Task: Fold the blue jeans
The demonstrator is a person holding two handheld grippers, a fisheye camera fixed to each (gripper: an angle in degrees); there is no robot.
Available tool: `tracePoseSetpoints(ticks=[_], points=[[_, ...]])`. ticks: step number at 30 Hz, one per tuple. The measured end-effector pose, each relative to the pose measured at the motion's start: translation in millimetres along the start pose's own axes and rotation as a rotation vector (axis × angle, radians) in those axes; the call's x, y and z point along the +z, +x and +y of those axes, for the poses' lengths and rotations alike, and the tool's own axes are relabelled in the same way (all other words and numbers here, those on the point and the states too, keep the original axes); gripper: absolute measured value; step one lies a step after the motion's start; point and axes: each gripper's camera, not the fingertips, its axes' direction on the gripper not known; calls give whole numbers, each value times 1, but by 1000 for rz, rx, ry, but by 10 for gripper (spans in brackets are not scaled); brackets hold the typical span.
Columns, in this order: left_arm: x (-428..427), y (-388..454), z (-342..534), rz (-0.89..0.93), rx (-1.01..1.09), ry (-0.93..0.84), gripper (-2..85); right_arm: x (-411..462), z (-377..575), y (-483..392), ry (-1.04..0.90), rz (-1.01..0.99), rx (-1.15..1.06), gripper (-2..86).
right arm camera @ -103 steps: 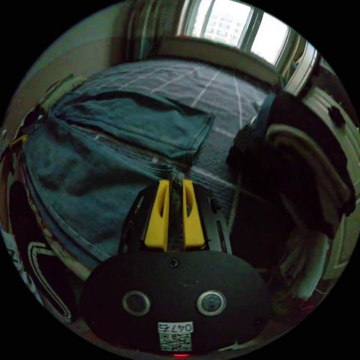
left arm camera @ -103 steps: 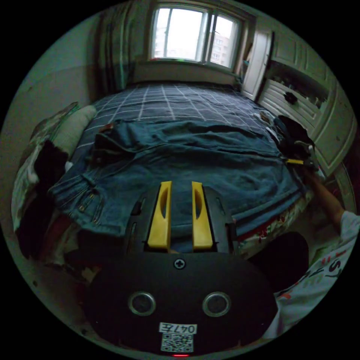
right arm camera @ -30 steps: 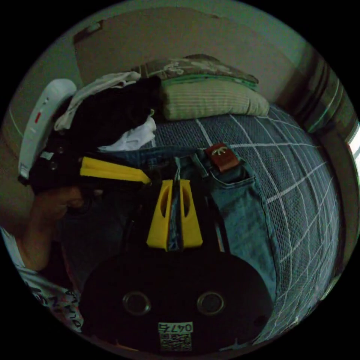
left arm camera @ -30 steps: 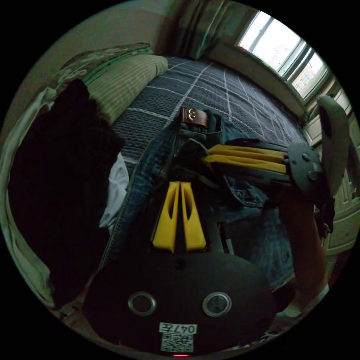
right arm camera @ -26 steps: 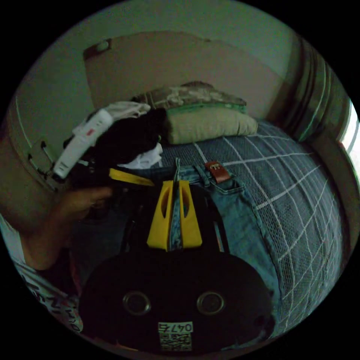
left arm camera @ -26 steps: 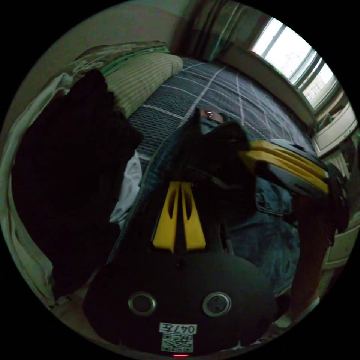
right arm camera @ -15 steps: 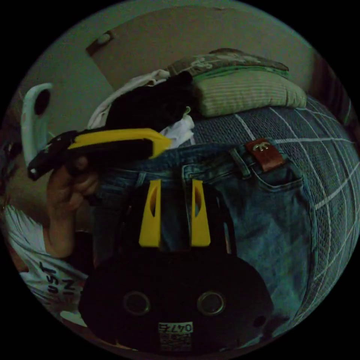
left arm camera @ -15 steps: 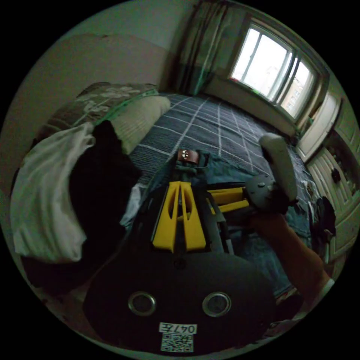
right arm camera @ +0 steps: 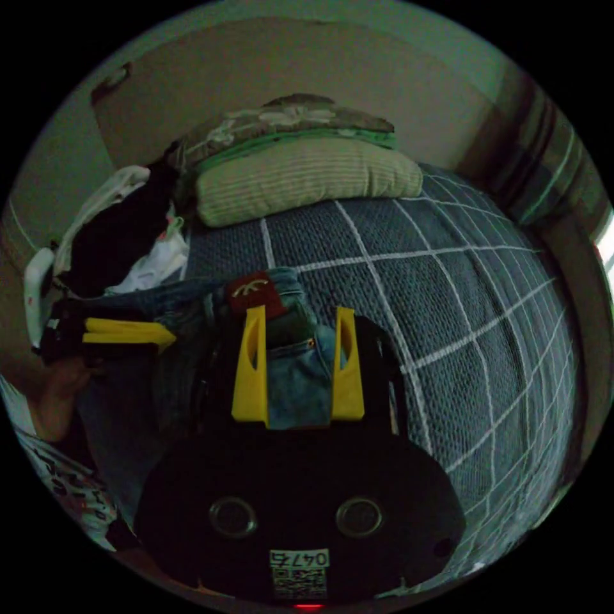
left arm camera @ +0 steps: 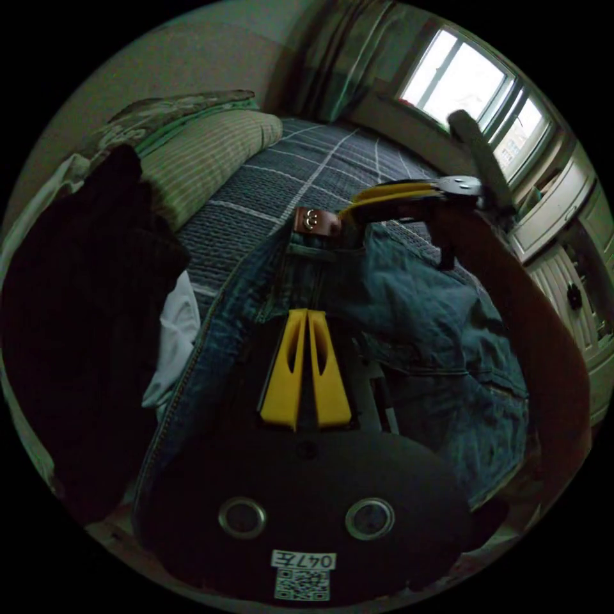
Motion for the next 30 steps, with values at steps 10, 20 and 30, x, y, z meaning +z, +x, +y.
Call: tracePoseSetpoints(ticks=[10,20,30], points=[[-7,27,31,-153,3,46,-10,-69,44,-67,169,215,-311,4],[-5,37,58,-213,2,8,-10,-166,153,-103,236,311,-22,30],[-44,56,92,-354,56,60,-10,-379,568,-253,1,808,362,6]])
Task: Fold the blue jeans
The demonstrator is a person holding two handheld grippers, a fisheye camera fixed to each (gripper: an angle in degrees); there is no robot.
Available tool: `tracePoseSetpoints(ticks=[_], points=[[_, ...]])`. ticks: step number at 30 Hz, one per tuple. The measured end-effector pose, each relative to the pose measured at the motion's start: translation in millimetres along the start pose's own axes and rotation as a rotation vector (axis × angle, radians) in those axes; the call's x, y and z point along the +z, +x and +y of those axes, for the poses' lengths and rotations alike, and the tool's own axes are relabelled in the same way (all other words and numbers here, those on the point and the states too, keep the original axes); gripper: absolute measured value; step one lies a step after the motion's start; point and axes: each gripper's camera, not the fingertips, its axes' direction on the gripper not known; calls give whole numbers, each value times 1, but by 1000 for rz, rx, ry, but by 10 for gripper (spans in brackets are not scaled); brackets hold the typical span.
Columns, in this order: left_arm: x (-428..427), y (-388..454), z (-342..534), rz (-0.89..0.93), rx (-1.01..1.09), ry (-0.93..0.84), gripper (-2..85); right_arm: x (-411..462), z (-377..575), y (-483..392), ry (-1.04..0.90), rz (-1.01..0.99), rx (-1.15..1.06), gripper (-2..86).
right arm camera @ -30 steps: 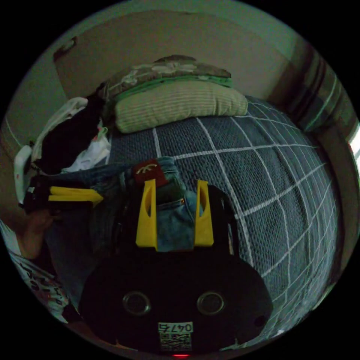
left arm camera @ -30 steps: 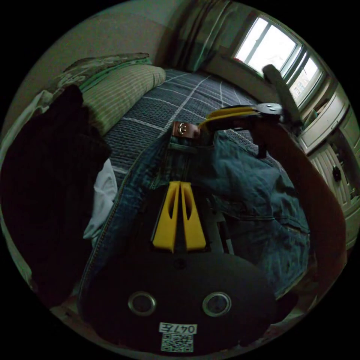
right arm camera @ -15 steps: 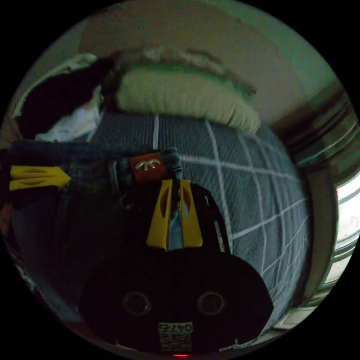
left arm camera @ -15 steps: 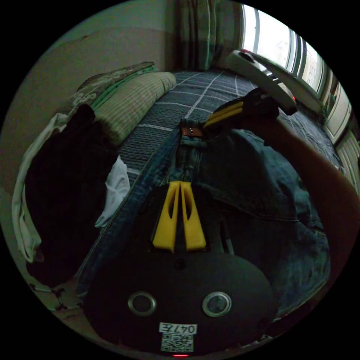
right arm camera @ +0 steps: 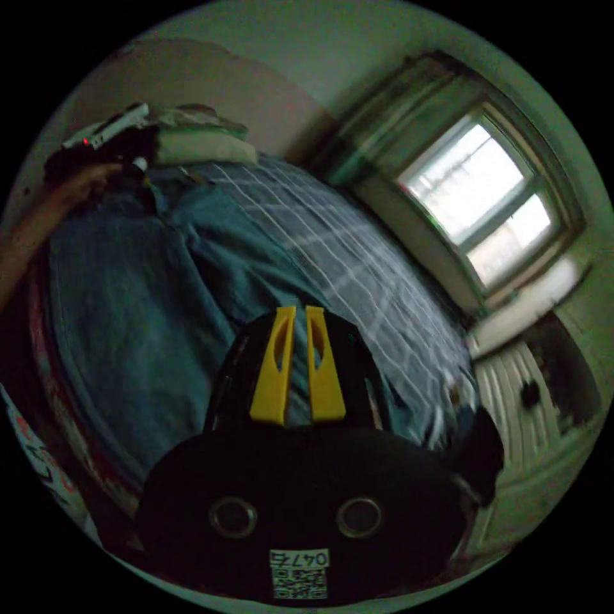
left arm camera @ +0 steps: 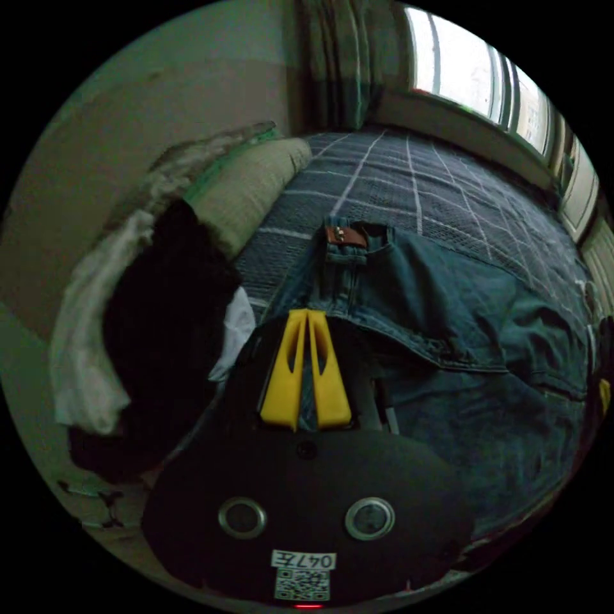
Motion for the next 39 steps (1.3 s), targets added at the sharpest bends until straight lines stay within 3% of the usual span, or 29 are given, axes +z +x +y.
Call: tracePoseSetpoints(ticks=[3,5,8,13,16,22,27,32,39], points=[[-48,3,19,-58,45,142,-10,-76,116,62,-78,222,187,6],[-88,-2,40,66,39,276,-10,-121,177,94,-82,294,288,7],[-123,-7,66,231,38,342,-10,-177,258,133,-92,259,412,13],[-151,-9,133,220,69,312,-9,-211,377,171,-87,57,604,2],[-155,-26,179,209,45,222,-6,-208,428,179,-148,39,666,1],[-154,-61,225,100,65,63,36,-206,488,187,-151,-67,608,10],[-141,-85,216,270,-28,66,63,-214,523,196,-121,-115,607,11],[-89,-89,180,384,-193,-87,107,-228,552,207,-81,-119,613,11],[-60,-89,153,444,-335,-112,75,-234,591,222,-126,-99,654,20]])
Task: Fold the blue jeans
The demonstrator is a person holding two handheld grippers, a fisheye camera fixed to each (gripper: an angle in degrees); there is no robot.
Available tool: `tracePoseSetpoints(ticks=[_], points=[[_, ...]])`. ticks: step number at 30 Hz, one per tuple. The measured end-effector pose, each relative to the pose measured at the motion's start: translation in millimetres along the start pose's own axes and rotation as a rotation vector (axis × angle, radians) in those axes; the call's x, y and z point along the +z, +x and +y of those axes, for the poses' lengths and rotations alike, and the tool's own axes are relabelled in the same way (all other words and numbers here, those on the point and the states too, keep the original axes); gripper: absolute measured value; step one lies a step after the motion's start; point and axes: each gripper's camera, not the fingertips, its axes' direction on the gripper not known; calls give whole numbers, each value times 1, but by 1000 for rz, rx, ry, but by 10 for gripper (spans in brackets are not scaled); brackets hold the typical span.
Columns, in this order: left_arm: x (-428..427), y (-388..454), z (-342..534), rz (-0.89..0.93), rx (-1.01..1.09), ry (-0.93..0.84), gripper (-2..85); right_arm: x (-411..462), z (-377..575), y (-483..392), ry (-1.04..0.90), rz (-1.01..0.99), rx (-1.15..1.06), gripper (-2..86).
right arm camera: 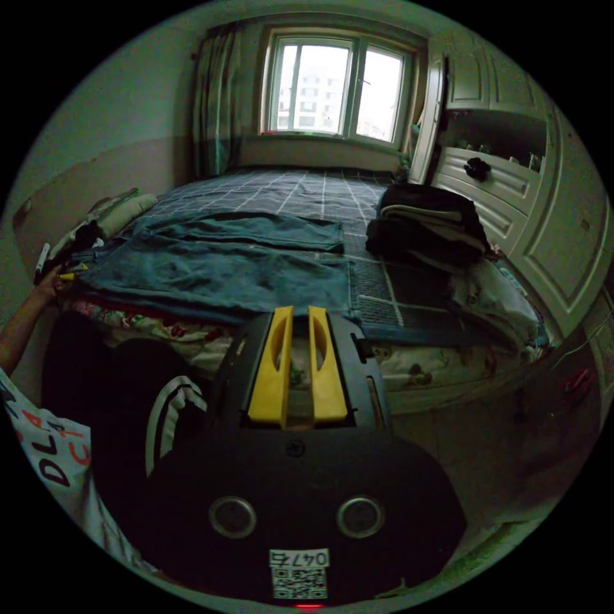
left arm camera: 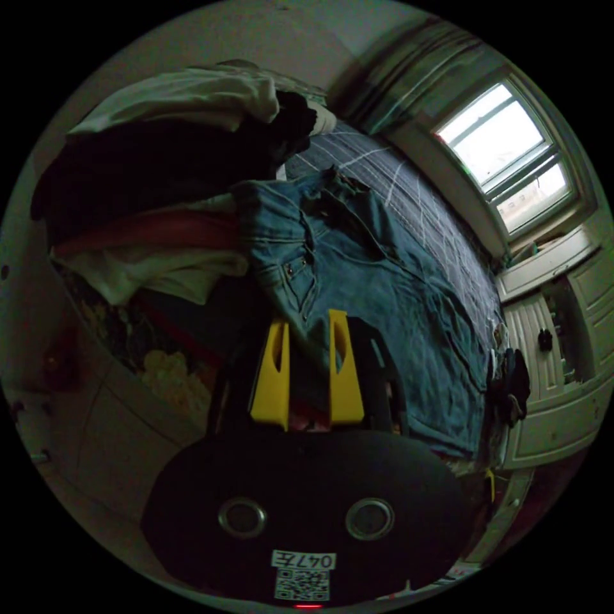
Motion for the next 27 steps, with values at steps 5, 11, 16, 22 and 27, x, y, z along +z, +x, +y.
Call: tracePoseSetpoints(ticks=[5,11,16,22,27], points=[[-10,12,-12,7,74,50,19,25,-4,1,-47,-19,-34,42],[-16,27,-38,52,102,36,7,80,-20,-45,-142,286,-443,56],[-18,46,-63,62,152,28,6,122,-27,-61,-192,406,-653,59],[-17,73,-91,55,200,24,5,151,-43,-71,-135,329,-774,40],[-14,94,-114,47,234,24,5,180,-68,-76,-191,228,-883,12]])
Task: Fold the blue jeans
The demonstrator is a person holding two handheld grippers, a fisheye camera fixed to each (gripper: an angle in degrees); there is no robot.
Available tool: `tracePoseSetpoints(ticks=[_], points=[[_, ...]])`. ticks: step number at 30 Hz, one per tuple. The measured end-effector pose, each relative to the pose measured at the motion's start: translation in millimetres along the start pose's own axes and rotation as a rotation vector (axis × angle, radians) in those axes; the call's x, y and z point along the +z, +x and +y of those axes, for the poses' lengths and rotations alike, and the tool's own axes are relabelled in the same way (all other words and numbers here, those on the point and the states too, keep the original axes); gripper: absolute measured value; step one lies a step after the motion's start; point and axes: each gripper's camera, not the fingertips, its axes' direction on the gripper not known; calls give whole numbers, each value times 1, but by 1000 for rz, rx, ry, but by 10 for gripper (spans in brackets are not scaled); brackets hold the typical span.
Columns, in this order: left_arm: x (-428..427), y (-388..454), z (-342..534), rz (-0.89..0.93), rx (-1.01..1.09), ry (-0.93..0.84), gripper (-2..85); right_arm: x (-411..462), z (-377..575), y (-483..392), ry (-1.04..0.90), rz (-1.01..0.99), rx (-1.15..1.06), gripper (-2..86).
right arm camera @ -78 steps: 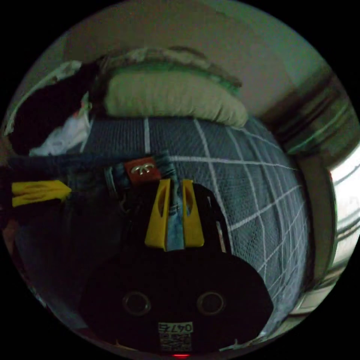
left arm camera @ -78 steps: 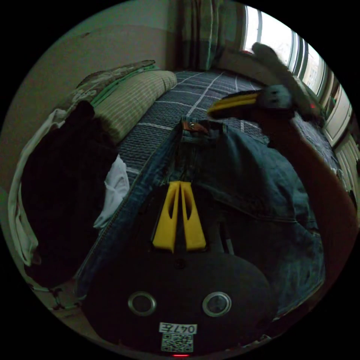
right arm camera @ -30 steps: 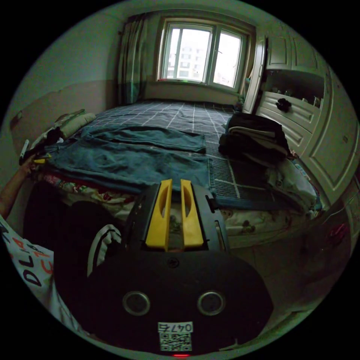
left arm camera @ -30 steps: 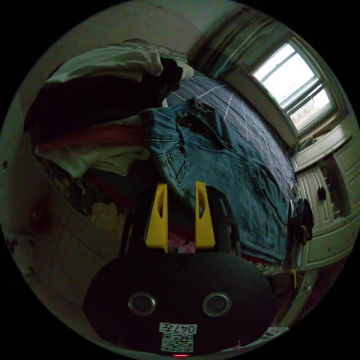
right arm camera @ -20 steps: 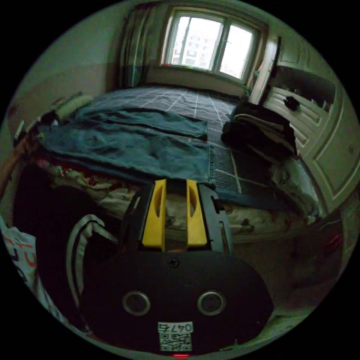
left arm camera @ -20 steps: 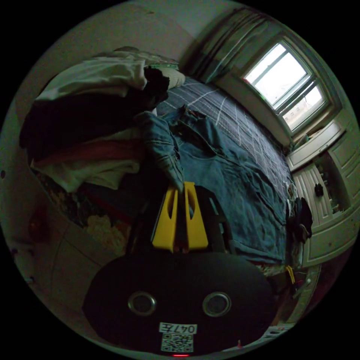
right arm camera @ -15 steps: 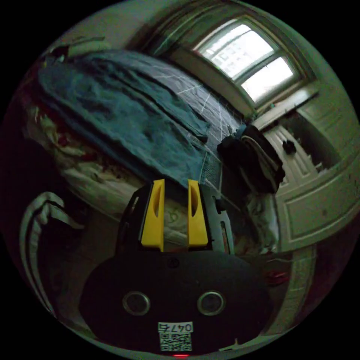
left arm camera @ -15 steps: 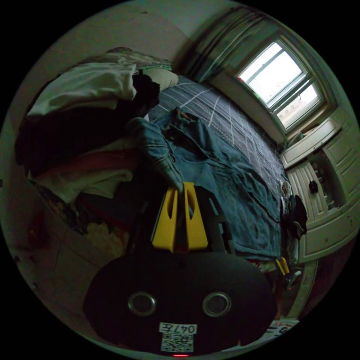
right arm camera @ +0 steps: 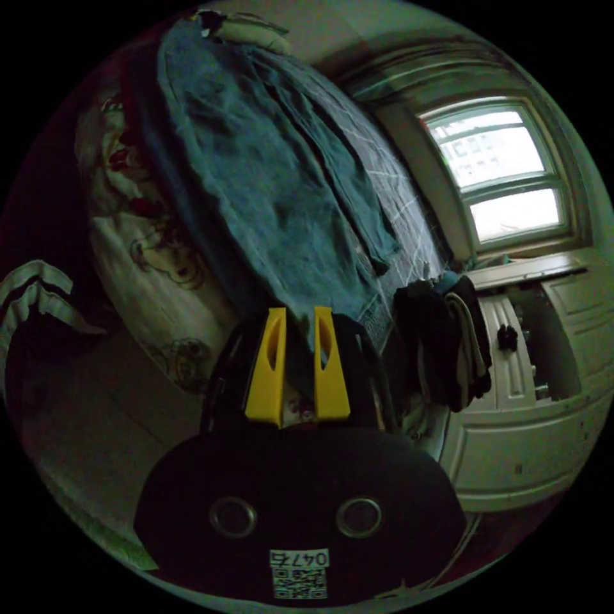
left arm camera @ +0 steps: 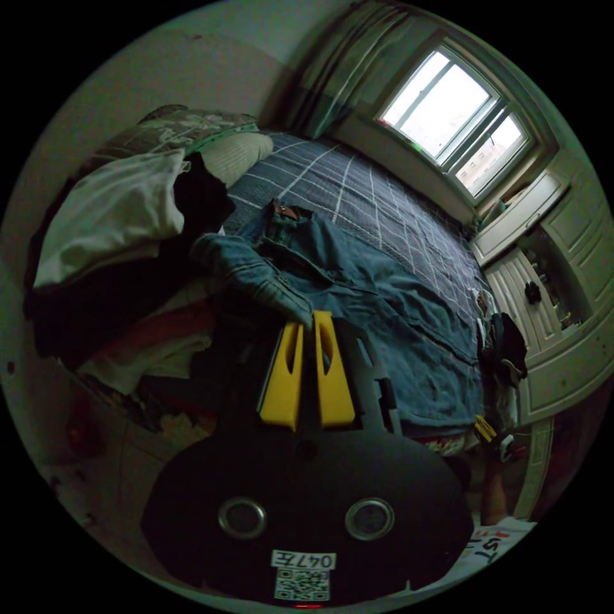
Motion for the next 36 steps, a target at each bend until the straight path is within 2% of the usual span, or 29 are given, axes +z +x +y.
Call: tracePoseSetpoints(ticks=[2,7,13,16,22,29,36], points=[[1,7,-14,5,13,9,3,3,-7,13,27,-43,11,5],[-4,24,-47,19,47,80,-4,-7,-31,79,185,-88,235,1],[11,51,-127,-5,78,113,-5,20,-102,156,191,-54,290,1],[37,68,-183,-39,105,70,-5,59,-146,193,150,-96,320,1],[118,73,-297,0,15,-100,-3,165,-225,247,59,-281,420,1],[220,75,-379,-105,-24,-242,10,276,-302,240,-106,-324,405,1],[265,53,-423,-42,-48,-356,54,332,-335,213,-93,-367,470,31]])
